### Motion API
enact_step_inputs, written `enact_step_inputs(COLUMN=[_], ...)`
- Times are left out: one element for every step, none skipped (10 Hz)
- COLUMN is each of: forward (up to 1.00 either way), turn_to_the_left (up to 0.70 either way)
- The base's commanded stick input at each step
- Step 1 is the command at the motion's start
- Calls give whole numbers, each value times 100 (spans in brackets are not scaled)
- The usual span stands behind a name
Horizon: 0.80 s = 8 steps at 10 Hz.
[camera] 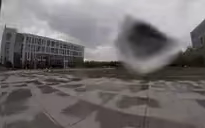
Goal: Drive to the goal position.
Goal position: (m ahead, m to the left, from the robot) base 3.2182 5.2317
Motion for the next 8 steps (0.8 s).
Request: enact_step_inputs(forward=[0, 0, 0, 0, 0, 0, 0, 0], turn_to_the_left=[70, 70, 70, 70, 70, 70, 70, 70])
